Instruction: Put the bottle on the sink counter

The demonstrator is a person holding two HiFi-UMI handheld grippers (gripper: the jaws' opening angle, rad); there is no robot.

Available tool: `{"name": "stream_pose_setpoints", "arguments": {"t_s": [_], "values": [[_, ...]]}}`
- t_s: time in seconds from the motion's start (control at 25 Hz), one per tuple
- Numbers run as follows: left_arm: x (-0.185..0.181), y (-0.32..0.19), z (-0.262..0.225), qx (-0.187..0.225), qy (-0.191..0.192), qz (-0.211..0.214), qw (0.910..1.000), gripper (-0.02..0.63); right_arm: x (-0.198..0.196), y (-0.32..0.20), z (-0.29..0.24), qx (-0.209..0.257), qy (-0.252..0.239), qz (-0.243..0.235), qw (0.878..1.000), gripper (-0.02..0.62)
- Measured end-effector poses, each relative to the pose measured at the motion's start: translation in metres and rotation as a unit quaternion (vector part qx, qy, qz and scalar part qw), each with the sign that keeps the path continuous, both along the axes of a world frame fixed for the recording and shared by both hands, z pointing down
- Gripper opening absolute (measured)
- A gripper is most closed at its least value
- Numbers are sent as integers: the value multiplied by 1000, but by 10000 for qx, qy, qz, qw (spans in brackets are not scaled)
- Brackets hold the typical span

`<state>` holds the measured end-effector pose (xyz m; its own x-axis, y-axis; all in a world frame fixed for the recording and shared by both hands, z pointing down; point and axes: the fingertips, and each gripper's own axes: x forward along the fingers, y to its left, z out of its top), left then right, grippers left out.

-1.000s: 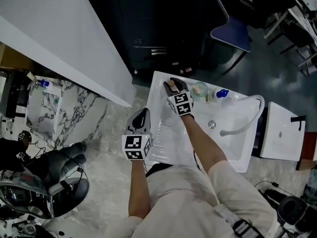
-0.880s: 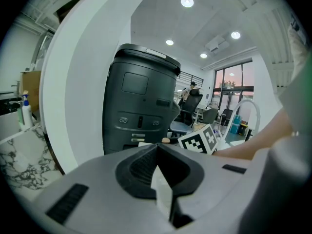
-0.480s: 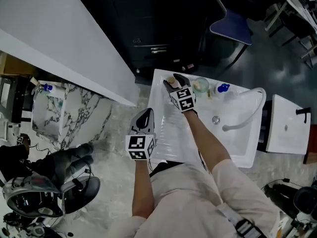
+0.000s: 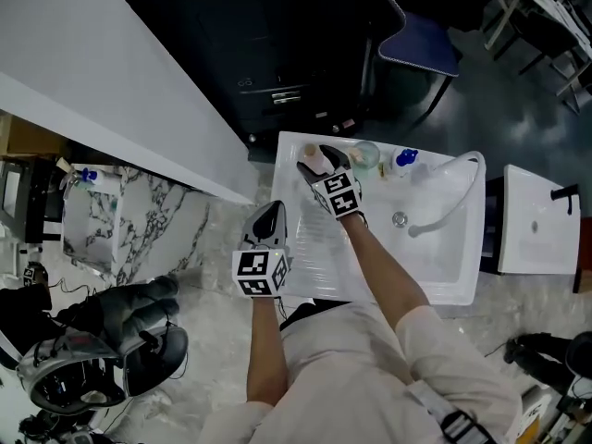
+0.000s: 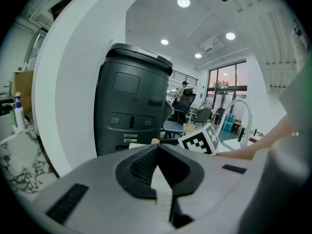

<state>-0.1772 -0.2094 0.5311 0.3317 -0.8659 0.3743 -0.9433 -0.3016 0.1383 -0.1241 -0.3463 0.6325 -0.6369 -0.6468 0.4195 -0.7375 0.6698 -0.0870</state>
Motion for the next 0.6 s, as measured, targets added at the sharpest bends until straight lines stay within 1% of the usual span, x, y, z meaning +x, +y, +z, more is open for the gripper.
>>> {"name": "stream_pose_setpoints", "arguments": {"t_s": [0.28,0.48,0.6], "values": [[10,2,-6,59,-25,157,9999,6,10,27,-9,-47,-42,-8,10000,283],[16,3,-4,54,-75,267,9996,6,25,45,-21,-4,-152,133,9998,284],[19,2,-3,59,-42,283,9996,6,32,57,-25,-25,-195,158,9997,284]]}}
